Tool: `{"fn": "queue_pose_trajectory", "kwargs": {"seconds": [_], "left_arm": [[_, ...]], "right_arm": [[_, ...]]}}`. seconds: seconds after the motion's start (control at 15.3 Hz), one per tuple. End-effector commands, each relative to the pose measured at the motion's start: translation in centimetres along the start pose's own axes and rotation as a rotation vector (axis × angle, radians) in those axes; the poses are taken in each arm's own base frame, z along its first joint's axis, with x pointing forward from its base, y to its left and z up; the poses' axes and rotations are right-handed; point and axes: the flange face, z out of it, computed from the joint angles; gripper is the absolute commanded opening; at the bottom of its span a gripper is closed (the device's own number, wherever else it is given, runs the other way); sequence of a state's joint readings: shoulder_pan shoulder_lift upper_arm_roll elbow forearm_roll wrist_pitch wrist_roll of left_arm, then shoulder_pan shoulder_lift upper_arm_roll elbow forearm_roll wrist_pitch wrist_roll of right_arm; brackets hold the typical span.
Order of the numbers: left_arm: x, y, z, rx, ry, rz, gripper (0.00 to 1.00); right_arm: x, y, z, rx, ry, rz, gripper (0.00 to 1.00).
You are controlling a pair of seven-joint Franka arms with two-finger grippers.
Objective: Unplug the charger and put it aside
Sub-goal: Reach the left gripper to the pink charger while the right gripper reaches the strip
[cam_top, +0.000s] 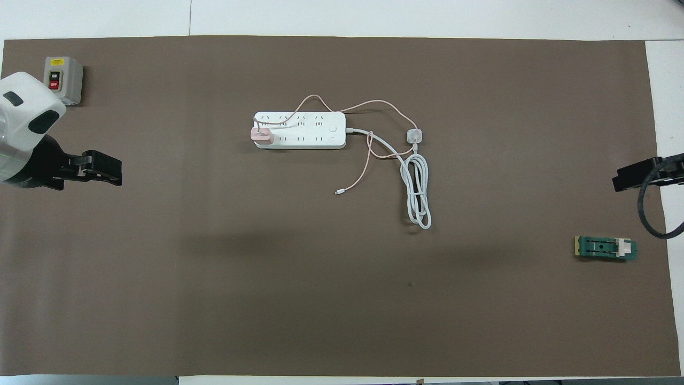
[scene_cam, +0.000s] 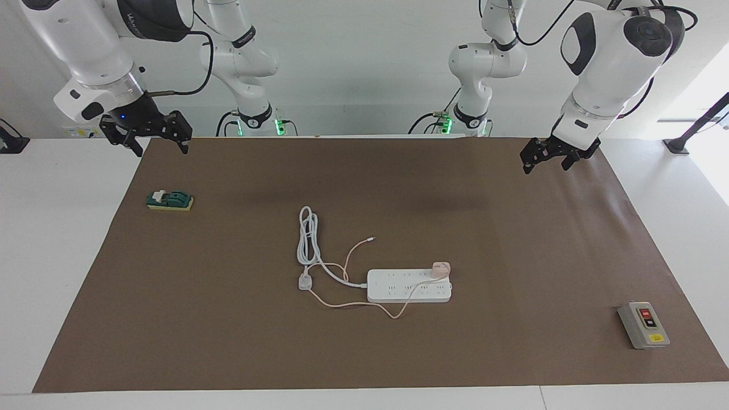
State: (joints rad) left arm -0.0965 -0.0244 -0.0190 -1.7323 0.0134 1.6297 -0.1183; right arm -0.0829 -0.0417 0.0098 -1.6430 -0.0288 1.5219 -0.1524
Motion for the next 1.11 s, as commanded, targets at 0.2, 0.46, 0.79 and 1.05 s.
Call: {"fn": "queue_pose_trajectory", "kwargs": {"seconds": [0.2,0.46,0.79,1.05], "left_arm": [[0.3,-0.2,0.0,0.007,-0.004,0.005,1.0],[0.8,-0.3,0.5,0.006,-0.002,0.0,1.0],[2.4,0.6,1.2,0.001,0.006,-0.091,1.0],[6.4,3.9,2.7,-0.029,0.006,-0.357,1.0]], "right_arm": [[-0.2,0.0,-0.2,0.013,-0.003,0.008,1.0],[-0.3,0.2,-0.3,0.016,-0.001,0.005,1.0],[0.7,-2.6,1.3,0.086,0.002,0.167,1.0],[3.6,-8.6,5.0,0.185,-0.066,0.41,1.0]]}}
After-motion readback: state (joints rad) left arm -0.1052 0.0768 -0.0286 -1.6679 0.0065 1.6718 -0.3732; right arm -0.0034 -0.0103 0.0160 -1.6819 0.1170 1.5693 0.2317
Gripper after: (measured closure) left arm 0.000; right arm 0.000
